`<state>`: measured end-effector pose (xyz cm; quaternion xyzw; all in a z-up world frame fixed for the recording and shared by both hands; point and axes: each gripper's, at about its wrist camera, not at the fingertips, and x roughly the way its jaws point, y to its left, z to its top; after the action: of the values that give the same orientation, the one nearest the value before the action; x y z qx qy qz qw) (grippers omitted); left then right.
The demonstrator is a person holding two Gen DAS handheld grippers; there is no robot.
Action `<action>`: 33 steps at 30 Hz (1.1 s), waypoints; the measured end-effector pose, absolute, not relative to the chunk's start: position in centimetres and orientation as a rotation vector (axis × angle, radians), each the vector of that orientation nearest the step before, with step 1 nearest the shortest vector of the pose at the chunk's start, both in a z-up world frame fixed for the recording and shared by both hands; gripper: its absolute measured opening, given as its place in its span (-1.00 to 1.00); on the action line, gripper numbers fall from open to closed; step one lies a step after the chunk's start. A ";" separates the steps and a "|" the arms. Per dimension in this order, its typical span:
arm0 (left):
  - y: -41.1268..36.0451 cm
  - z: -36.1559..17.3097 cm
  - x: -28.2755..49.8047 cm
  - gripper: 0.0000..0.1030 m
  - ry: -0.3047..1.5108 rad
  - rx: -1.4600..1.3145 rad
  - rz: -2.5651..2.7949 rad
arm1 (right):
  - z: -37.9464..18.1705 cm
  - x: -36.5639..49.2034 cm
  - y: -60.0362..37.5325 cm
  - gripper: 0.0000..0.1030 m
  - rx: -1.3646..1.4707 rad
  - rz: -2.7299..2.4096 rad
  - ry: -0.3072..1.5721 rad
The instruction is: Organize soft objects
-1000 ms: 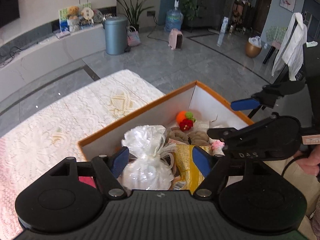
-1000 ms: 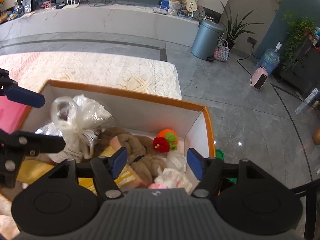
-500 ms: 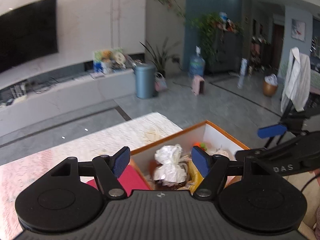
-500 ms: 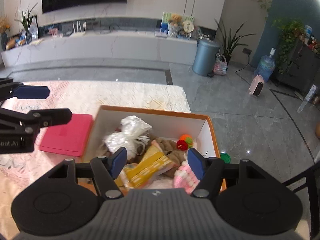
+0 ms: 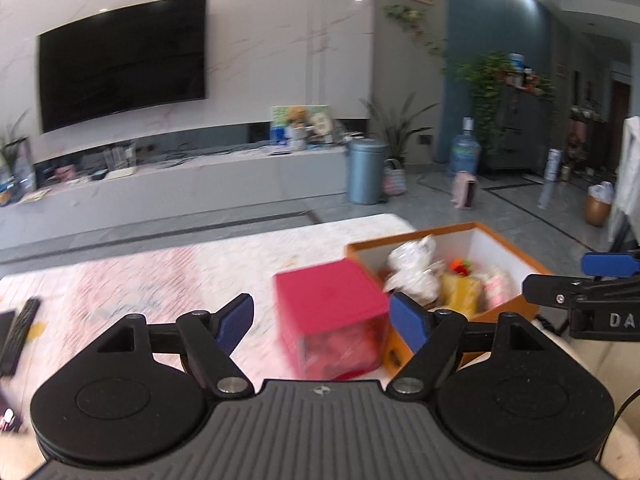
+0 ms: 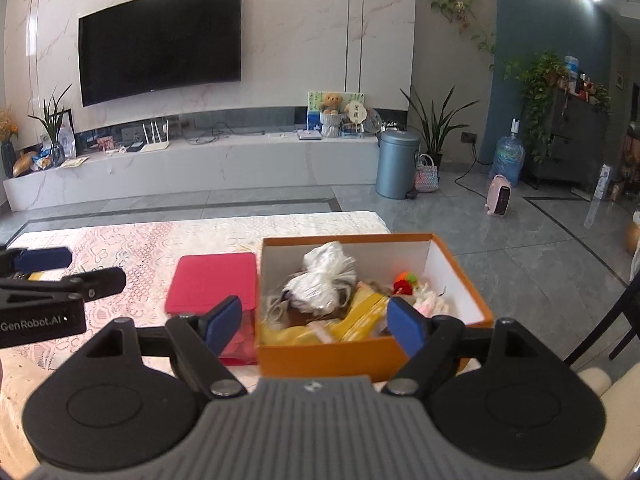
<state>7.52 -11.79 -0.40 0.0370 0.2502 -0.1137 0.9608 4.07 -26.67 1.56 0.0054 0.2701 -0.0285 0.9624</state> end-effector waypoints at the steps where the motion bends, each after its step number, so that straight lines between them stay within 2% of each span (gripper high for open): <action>1: -11.7 -0.9 7.1 0.77 0.498 0.084 -0.196 | 1.0 3.8 -26.0 0.64 0.001 -0.058 0.539; 8: -11.1 -3.8 7.2 0.77 0.542 0.072 -0.145 | -2.2 2.6 -22.8 0.65 -0.062 -0.137 0.454; 19: -9.3 -7.0 5.7 0.78 0.622 0.030 -0.151 | -5.7 2.6 -22.1 0.65 -0.028 -0.182 0.510; 33: -9.1 -7.0 5.5 0.77 0.634 0.034 -0.137 | -6.6 2.8 -22.1 0.65 -0.019 -0.154 0.532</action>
<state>5.47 -9.05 -7.00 0.0167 0.3114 -0.0672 0.9477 2.77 -22.05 -6.60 -0.0095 0.2628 -0.0759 0.9618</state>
